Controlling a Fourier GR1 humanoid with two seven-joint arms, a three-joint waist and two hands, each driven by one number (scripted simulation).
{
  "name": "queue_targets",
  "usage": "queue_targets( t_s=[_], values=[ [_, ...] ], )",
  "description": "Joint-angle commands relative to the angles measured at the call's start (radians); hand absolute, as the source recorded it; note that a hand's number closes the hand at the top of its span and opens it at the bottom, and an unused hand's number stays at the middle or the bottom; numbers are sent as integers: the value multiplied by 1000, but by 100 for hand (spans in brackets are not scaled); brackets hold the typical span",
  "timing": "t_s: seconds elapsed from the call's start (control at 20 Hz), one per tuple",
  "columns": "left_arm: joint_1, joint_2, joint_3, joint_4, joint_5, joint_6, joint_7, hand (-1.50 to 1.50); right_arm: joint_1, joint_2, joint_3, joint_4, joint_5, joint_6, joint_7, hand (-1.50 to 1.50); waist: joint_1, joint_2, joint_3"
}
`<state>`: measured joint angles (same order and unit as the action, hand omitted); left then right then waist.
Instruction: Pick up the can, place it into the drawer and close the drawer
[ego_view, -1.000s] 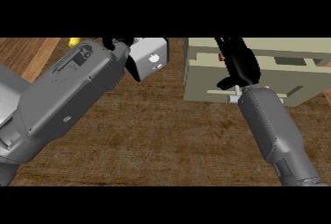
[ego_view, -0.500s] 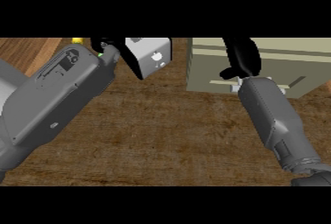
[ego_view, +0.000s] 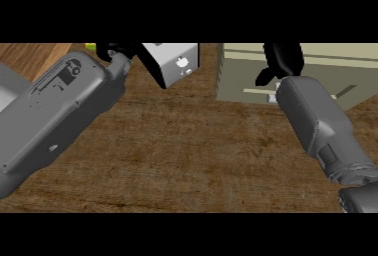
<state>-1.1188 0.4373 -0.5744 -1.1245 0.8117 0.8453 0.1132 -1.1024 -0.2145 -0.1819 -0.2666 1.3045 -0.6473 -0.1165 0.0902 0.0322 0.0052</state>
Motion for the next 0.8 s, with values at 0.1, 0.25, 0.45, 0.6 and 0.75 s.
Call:
queue_targets(
  t_s=[0.1, 0.25, 0.45, 0.6, 0.75],
  values=[
    [4, 4, -2, -29, -8, -2, 26, -150, -94, -50, -21, 37, 3, -18, 23, -150, 26, 10, -2],
    [1, 16, 10, -25, -6, -21, 37, -150, -142, -47, -33, 55, -10, 32, 18, -150, 22, 9, -3],
    [10, 43, 8, -70, -11, -10, 56, -150, -146, -1, -133, 61, -136, 106, -124, -150, 44, 5, 0],
    [42, 10, 12, -67, -16, 3, 20, -150, -138, 22, -256, 63, -270, 164, -197, -150, 26, 11, 2],
    [46, 34, 1, -88, -13, -11, 52, -150, -156, 33, -347, 64, -364, 228, -231, -150, 26, -1, 2]
  ],
)
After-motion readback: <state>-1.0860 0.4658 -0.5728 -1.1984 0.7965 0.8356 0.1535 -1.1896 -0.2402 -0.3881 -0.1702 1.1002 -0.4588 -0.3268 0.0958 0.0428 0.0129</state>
